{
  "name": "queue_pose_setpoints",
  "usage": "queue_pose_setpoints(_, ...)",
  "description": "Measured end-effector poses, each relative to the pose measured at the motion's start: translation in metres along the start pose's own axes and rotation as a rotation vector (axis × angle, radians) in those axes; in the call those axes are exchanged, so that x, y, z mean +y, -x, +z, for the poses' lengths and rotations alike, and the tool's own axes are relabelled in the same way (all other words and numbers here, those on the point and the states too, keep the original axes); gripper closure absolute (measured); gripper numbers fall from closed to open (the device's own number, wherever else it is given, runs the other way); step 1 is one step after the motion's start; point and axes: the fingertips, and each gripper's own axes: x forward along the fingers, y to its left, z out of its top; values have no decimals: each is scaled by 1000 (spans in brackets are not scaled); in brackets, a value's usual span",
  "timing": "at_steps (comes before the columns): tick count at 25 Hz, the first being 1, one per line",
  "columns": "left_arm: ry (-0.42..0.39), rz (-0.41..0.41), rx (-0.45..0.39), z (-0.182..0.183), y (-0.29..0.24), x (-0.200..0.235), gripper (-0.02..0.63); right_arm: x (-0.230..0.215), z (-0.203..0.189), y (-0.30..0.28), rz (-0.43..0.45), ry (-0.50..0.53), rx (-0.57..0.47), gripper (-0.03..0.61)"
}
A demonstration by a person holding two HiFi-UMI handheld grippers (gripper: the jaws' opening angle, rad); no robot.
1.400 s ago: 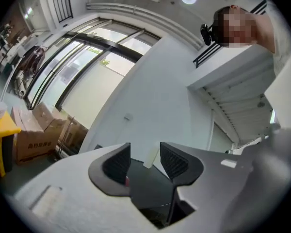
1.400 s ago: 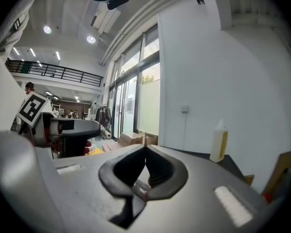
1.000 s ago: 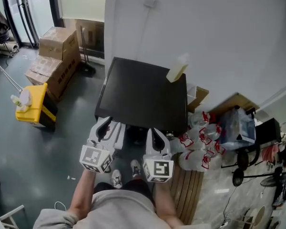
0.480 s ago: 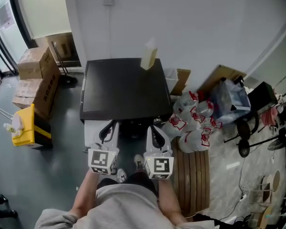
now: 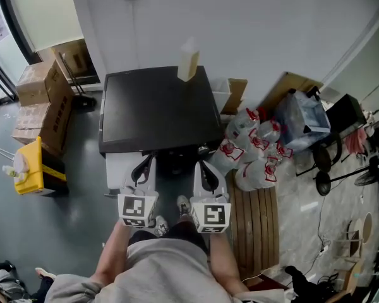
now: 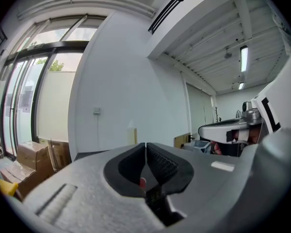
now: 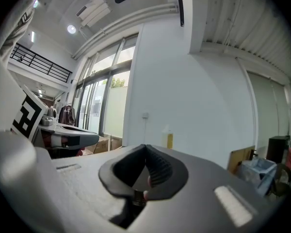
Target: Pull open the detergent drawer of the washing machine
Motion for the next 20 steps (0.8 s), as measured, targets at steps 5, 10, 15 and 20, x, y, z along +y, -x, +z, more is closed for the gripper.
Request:
queue_pose_setpoints(5, -15, 22, 2, 2, 1, 4, 595, 1, -1, -3, 10, 6, 4, 574)
queue_pose_setpoints(10, -16, 33, 6, 0, 1, 6, 598, 6, 2, -6, 28, 9, 1, 574)
queue_pose_setpoints(15, -13, 35, 10, 0, 1, 8, 601, 7, 2, -7, 34, 13, 3, 574)
queue_pose_setpoints(20, -18, 40, 12, 0, 0, 6, 601, 4, 1, -8, 35, 12, 1, 574)
